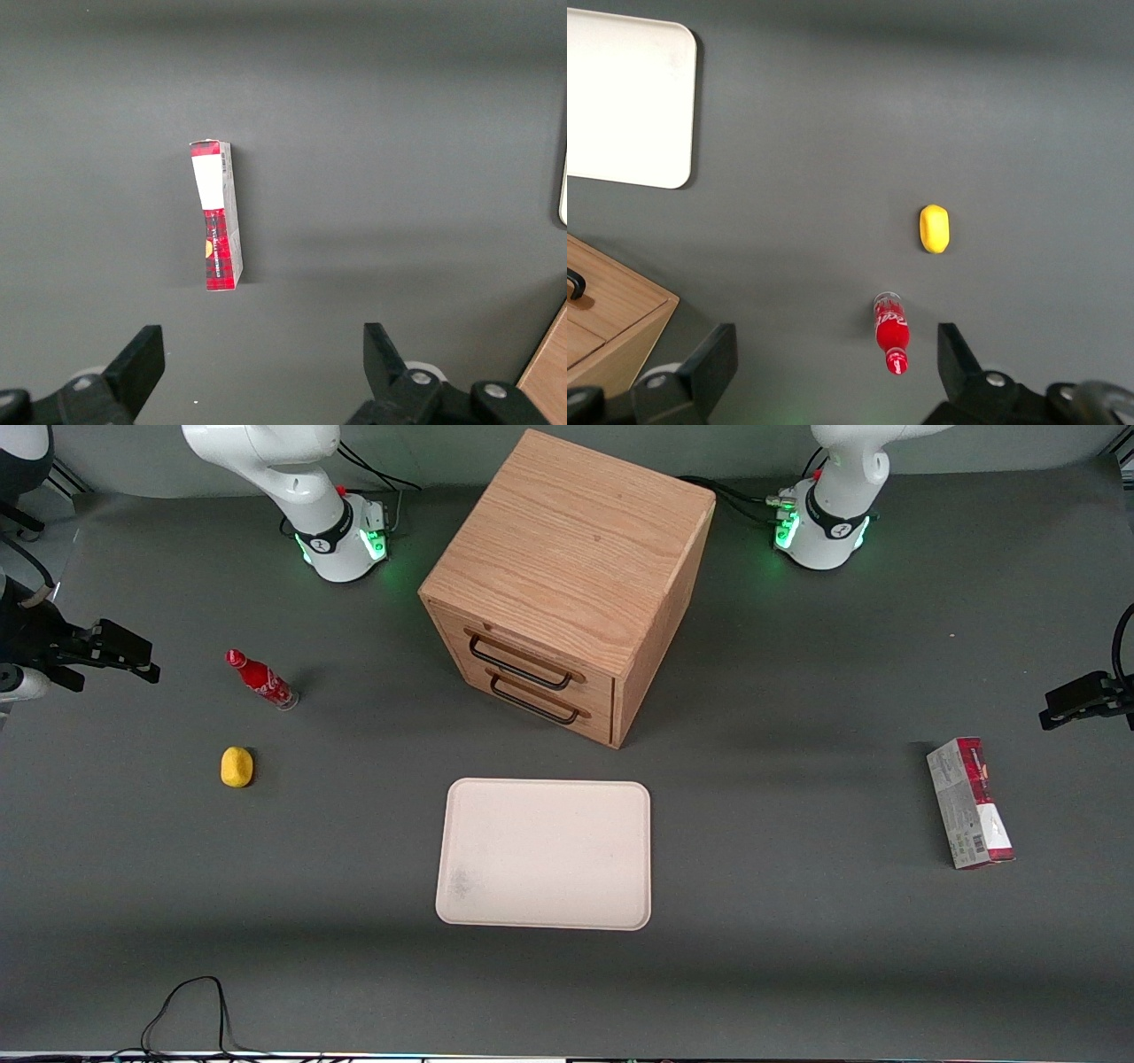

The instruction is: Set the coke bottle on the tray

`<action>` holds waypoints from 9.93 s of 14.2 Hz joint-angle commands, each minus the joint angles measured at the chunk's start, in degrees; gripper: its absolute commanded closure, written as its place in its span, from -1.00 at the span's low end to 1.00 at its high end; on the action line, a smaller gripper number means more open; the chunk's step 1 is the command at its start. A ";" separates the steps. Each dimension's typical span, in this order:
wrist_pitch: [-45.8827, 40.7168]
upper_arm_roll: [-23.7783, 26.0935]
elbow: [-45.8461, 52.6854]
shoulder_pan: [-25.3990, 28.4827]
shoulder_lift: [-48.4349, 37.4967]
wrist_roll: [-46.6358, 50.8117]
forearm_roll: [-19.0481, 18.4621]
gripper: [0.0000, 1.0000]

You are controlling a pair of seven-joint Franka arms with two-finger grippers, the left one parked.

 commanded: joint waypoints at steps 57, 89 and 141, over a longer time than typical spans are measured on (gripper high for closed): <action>41.65 -16.30 -61.24 3.22 -19.47 -9.12 -10.30 -1.00; -0.58 -12.52 -23.06 7.61 -21.67 -8.95 -9.69 1.00; 11.41 2.78 46.16 23.79 58.32 0.46 -1.34 0.16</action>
